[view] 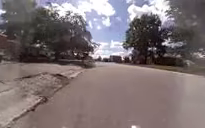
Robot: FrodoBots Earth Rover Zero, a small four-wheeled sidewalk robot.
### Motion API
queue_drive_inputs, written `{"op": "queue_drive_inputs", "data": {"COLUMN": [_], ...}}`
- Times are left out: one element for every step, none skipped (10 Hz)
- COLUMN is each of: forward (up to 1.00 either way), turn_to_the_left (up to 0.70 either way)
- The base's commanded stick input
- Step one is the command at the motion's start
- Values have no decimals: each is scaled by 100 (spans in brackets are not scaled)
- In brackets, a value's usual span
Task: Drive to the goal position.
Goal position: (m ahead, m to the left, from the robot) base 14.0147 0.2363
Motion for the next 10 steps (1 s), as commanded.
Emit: {"op": "queue_drive_inputs", "data": {"forward": [85, 85, 85, 85, 85, 85, 85, 85, 85, 85], "turn_to_the_left": [0, 0, 0, 0, 0, 0, 0, 0, 0, 0]}}
